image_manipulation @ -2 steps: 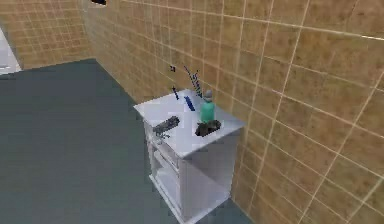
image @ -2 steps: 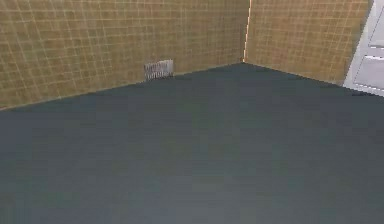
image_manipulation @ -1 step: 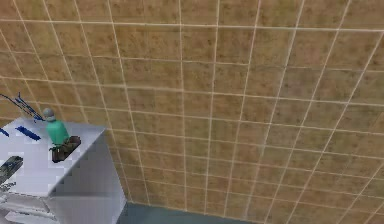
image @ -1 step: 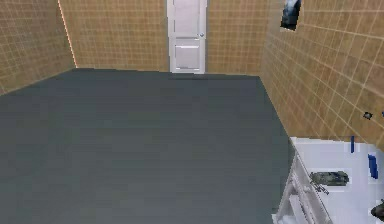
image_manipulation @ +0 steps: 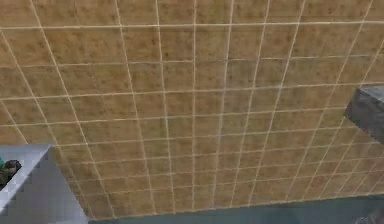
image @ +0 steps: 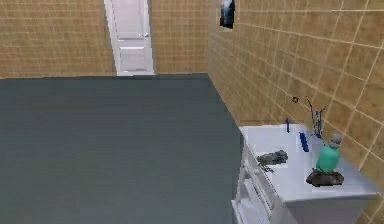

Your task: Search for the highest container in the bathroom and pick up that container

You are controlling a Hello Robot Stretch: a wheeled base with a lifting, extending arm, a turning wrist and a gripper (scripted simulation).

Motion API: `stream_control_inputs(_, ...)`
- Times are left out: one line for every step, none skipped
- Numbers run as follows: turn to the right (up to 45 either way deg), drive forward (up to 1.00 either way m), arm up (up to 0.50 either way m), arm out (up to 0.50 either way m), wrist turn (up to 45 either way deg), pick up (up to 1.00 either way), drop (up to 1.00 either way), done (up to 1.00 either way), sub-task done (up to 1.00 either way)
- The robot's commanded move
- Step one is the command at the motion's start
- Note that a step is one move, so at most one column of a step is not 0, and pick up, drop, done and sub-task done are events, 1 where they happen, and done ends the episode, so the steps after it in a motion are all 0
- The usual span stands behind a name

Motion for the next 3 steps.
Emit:
stream_control_inputs(0.0, 1.0, 0.0, 0.0, 0.0, 0.0, 0.0, 0.0, 0.0)
stream_control_inputs(6.0, 0.0, 0.0, 0.0, 0.0, 0.0, 0.0, 0.0, 0.0)
stream_control_inputs(3.0, 0.0, 0.0, 0.0, 0.0, 0.0, 0.0, 0.0, 0.0)
